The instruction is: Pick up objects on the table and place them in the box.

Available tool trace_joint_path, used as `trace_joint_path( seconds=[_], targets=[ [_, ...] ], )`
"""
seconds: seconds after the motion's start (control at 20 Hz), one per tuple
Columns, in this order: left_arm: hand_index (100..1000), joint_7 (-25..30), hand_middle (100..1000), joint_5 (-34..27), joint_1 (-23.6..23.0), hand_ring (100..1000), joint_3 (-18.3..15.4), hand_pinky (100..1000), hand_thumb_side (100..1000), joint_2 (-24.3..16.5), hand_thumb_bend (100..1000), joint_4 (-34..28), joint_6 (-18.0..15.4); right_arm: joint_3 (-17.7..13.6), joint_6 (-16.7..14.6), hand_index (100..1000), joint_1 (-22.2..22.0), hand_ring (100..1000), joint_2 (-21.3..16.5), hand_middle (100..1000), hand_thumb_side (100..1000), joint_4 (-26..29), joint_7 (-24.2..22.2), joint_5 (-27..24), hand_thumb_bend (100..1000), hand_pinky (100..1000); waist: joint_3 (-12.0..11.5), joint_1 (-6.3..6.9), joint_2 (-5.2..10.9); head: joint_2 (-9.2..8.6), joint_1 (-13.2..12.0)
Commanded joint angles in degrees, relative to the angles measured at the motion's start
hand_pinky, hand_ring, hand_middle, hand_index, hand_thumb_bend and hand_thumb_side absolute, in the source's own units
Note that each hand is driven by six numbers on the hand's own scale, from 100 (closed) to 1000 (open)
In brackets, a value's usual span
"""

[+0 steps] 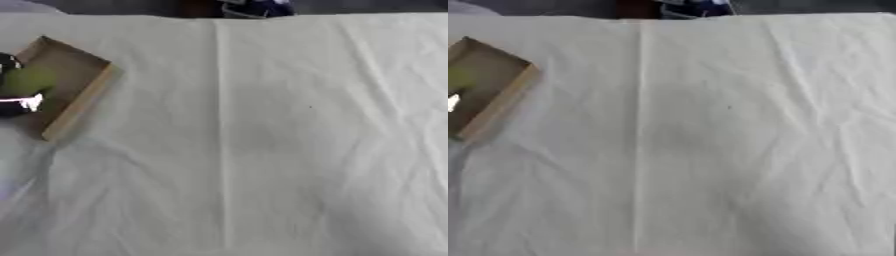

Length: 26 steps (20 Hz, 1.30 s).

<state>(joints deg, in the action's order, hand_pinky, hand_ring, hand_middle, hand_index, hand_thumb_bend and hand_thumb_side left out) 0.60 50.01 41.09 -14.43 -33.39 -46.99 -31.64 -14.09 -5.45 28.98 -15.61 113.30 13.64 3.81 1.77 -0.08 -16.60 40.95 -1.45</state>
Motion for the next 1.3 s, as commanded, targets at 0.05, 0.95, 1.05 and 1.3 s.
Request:
trace_joint_path(
  seconds=[0.05, 0.95, 1.05, 1.3],
  targets=[
    [972, 0.2, 854, -0.4, 0.6, 809, -1.1, 712, 191, -1.8, 281, -0.7, -1.0, -0.1, 0.1, 739, 0.6, 728, -0.6, 611, 458, 0.7, -0.1, -0.3, 100, 729, -0.1, 0.19, 0.98, -0.37, 0.0],
    [812, -3.0, 709, -30.2, -0.2, 673, -4.3, 587, 100, -5.2, 160, -36.9, 10.9, 0.0, -0.2, 738, 0.7, 726, -1.2, 610, 454, 0.6, -0.3, 0.0, 100, 729, -0.6, 0.46, 1.33, 0.67, 1.9],
    [809, -3.4, 703, -34.2, -2.3, 669, -4.9, 587, 100, -5.7, 154, -41.0, 11.7, -0.1, -0.1, 738, 0.7, 726, -1.1, 610, 454, 0.6, -0.1, 0.0, 100, 729, -0.6, 0.43, 1.27, 0.63, 2.2],
    [792, -6.3, 680, -41.2, -8.7, 650, -8.2, 569, 100, -5.8, 136, -47.5, 11.6, -0.5, 0.0, 738, 0.6, 727, -1.1, 610, 454, 0.9, 0.4, 0.3, 100, 729, -0.9, 0.34, 1.03, 0.64, 2.7]
  ],
)
